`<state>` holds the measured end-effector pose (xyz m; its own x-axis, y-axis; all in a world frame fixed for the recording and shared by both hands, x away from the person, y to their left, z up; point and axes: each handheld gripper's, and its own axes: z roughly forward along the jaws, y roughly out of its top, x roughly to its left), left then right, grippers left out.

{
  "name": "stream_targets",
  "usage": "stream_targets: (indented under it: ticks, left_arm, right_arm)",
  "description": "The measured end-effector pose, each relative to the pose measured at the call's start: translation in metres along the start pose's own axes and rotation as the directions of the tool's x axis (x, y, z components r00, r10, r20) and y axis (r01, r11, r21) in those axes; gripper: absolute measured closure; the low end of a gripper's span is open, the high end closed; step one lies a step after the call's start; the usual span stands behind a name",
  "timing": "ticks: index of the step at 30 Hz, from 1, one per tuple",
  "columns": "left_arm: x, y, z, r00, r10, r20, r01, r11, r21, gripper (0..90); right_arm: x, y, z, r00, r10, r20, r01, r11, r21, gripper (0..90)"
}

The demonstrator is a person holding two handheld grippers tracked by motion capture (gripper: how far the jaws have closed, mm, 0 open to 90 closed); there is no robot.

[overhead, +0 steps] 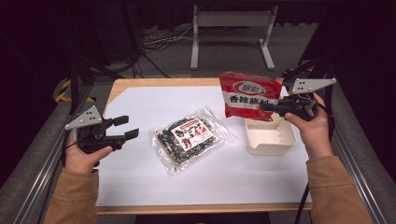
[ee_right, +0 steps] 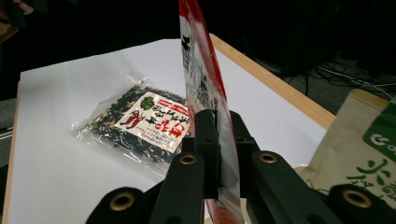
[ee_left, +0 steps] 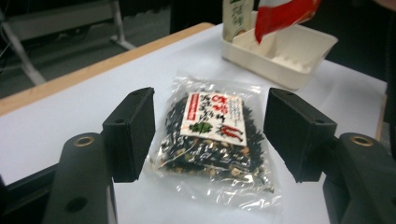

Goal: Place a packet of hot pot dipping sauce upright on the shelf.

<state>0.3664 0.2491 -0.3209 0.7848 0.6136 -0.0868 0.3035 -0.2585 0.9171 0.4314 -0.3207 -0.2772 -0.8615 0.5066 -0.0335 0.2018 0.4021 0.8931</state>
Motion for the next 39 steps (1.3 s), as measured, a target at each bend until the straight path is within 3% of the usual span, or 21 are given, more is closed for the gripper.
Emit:
stream_targets:
  ticks: [6, 19, 31, 32, 39]
  left_arm:
    - [0.005, -0.009, 0.004, 0.9997, 0.005, -0.024, -0.006, 0.9997, -0.025, 34.6]
    - [0.013, -0.021, 0.006, 0.9984, -0.012, -0.055, 0.011, 0.9997, -0.021, 34.7]
    - [0.017, -0.031, 0.005, 0.9974, -0.033, -0.063, 0.032, 0.9994, -0.014, 35.1]
    - [0.017, -0.031, 0.005, 0.9976, -0.041, -0.056, 0.041, 0.9991, -0.009, 38.9]
    - [0.019, -0.033, 0.006, 0.9969, -0.053, -0.059, 0.052, 0.9986, -0.008, 38.5]
  right_arm:
    - [-0.010, -0.006, -0.008, 0.9996, 0.006, 0.029, -0.005, 1.000, -0.005, 86.6]
    - [-0.038, -0.018, -0.018, 0.9953, 0.031, 0.092, -0.031, 1.000, -0.001, 86.6]
    - [-0.055, -0.026, -0.019, 0.9934, 0.041, 0.107, -0.044, 0.999, 0.024, 86.5]
    - [-0.060, -0.029, -0.017, 0.9932, 0.046, 0.107, -0.049, 0.998, 0.026, 86.6]
    - [-0.072, -0.037, -0.008, 0.9936, 0.064, 0.094, -0.068, 0.997, 0.045, 86.6]
